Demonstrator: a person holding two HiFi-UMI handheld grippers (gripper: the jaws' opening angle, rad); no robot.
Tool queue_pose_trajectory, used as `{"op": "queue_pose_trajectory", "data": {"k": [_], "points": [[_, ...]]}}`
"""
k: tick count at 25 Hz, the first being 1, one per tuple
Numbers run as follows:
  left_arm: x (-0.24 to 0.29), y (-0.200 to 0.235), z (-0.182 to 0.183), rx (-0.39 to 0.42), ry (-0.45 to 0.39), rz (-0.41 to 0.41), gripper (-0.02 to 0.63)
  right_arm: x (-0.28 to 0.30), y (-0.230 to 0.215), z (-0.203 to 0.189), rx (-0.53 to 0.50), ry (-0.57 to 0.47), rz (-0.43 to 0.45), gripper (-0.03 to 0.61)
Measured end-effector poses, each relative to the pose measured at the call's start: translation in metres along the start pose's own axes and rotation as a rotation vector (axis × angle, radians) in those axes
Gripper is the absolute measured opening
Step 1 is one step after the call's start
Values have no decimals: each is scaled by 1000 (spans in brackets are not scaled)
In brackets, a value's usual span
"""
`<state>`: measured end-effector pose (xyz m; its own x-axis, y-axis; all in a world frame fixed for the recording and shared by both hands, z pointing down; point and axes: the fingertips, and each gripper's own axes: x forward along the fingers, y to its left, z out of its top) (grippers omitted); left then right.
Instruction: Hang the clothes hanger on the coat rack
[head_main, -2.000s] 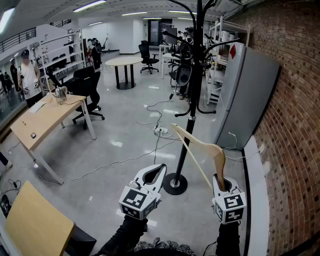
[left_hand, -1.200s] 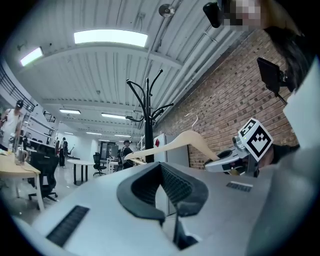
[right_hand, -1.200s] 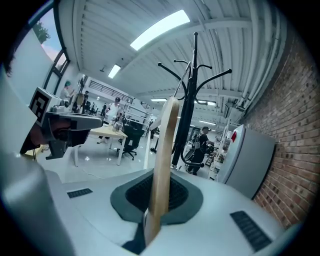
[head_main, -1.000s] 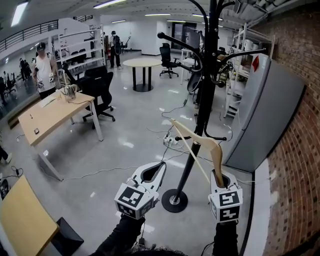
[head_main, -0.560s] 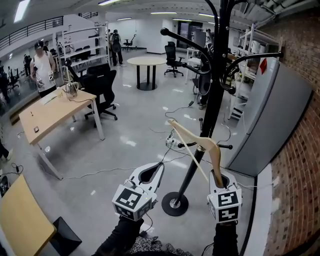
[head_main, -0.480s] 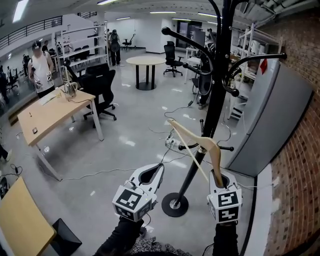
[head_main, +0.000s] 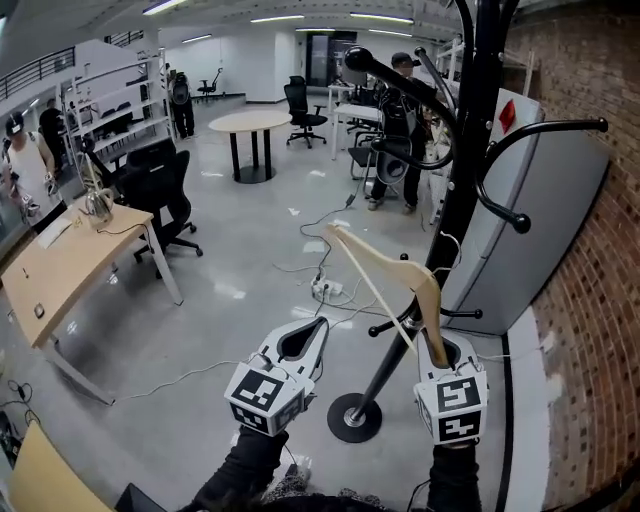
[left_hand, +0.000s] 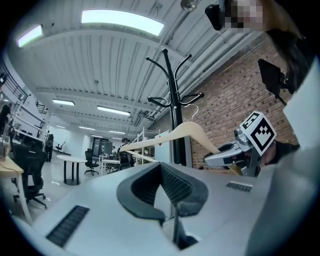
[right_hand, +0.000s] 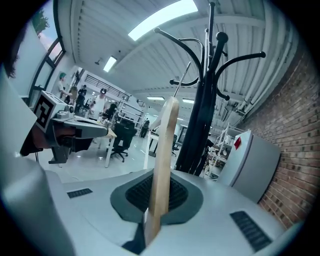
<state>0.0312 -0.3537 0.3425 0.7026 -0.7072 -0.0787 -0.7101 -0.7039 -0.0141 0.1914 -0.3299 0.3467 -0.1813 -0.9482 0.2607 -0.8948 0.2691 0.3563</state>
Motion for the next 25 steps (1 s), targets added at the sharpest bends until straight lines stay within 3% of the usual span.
{"op": "queue_pose_trajectory", "data": {"k": [14,20,25], "points": [[36,78,-8,-45,8,-142,5,50,-24,61,37,9,-212,15],[49,80,-14,-68,14,-203,5,64,-36,86,56,-13,-254,15],[51,88,-24,-79,31,-217,5,87,-34,83,71,15,-245,15]]}}
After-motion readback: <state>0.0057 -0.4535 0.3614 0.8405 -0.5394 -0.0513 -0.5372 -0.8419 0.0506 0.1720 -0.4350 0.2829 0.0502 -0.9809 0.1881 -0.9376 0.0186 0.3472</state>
